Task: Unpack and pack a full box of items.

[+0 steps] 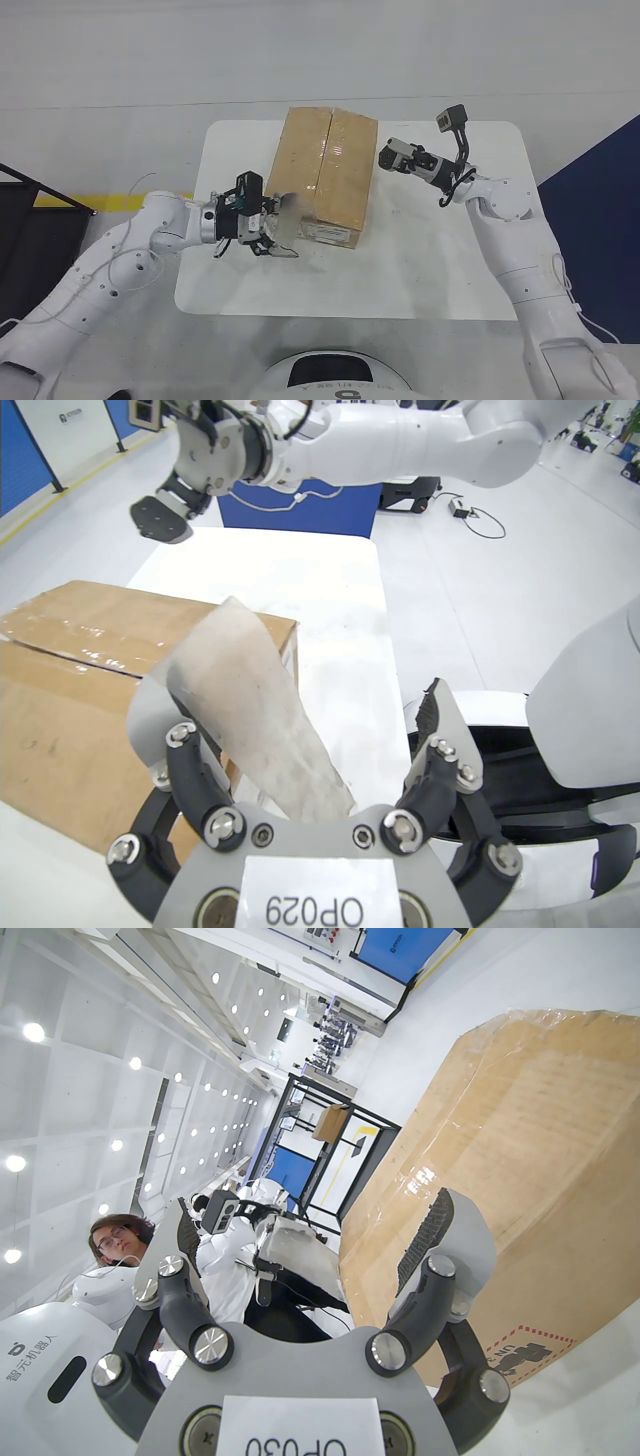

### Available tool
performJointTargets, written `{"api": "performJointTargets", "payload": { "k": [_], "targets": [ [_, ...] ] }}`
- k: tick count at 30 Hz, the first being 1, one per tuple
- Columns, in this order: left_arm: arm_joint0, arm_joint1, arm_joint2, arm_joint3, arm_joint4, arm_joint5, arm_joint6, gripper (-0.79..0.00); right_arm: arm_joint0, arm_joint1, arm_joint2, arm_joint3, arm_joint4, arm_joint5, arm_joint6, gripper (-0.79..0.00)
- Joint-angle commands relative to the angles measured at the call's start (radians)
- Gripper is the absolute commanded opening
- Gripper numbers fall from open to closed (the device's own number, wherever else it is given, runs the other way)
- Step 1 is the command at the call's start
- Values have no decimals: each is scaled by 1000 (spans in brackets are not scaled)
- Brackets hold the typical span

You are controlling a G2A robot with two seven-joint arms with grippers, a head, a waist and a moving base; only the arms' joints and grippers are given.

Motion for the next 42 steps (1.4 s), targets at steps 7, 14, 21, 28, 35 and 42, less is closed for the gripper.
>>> {"api": "performJointTargets", "payload": {
  "k": [7,14,21,28,35,42],
  "targets": [
    [-59,-28,4,74,-105,25,-53,0,12,-9,-90,-65,-156,95,-58,0],
    [-79,-55,19,163,-146,11,-33,0,48,-20,-153,-77,-181,122,-50,0],
    [-23,-50,-41,278,-133,-37,75,0,110,-38,-241,-114,-246,198,-56,0],
    [2,-52,-80,265,-69,-40,128,0,210,-69,-347,-37,-271,252,-54,0],
    [32,-55,-98,253,-29,-43,117,0,264,-89,-394,26,-272,265,-46,0],
    [74,-46,-42,231,78,-46,70,0,306,-109,-431,99,-257,273,-42,0]
  ]
}}
